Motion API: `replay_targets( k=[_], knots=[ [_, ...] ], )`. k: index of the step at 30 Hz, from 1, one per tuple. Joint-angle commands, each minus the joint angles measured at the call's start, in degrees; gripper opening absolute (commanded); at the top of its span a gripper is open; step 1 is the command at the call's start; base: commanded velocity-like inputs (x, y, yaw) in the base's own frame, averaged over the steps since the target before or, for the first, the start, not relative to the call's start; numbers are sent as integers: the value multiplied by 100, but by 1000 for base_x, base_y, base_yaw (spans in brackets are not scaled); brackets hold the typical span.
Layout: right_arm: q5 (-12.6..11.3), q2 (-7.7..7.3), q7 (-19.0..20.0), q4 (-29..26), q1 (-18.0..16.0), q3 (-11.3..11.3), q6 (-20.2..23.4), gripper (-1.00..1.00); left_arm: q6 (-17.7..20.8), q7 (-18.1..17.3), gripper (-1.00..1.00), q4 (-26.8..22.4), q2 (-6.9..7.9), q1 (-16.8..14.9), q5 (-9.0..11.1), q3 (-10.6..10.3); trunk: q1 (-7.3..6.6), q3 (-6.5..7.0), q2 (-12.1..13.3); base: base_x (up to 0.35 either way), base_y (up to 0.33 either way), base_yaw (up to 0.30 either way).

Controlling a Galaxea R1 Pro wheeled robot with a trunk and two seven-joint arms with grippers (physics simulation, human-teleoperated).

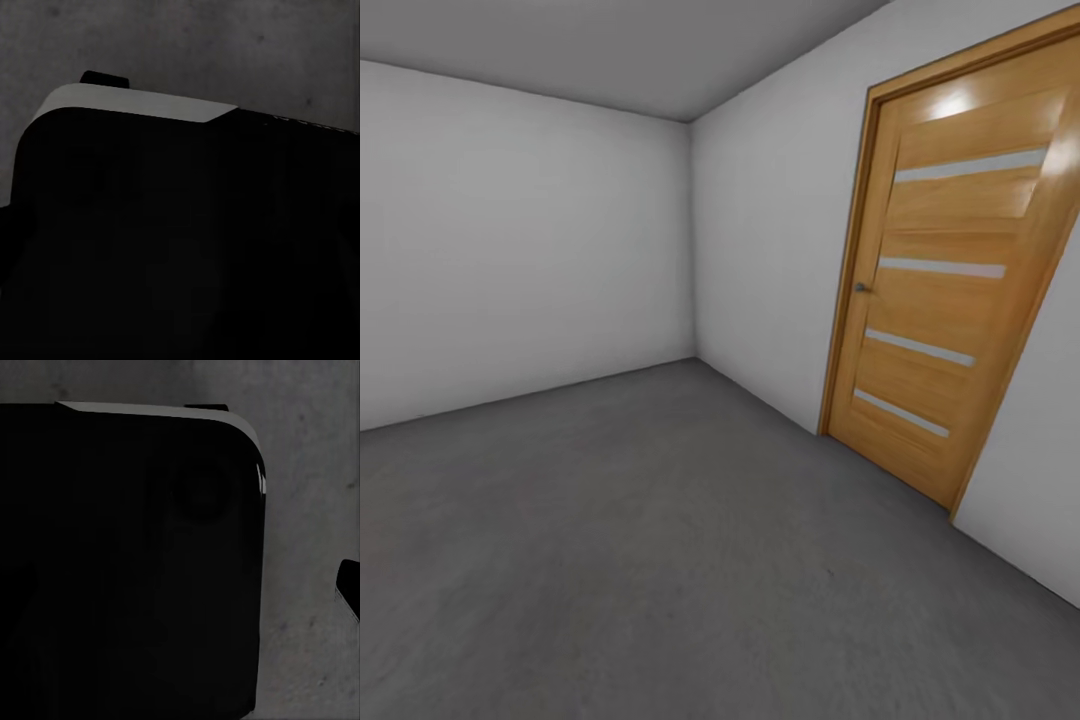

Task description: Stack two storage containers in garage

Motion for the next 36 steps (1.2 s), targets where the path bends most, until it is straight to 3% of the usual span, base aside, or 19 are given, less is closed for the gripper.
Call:
replay_targets(
  k=[1,36],
  knots=[
    [-2,1,-2,5,-2,-4,-26,100,-14,4,100,0,-3,-1,35,3,3,-4,-2,322,0,0],
    [-6,2,-2,5,-2,-8,-24,100,-23,4,100,0,-7,-1,34,3,3,-4,-2,322,0,0]
  ],
)
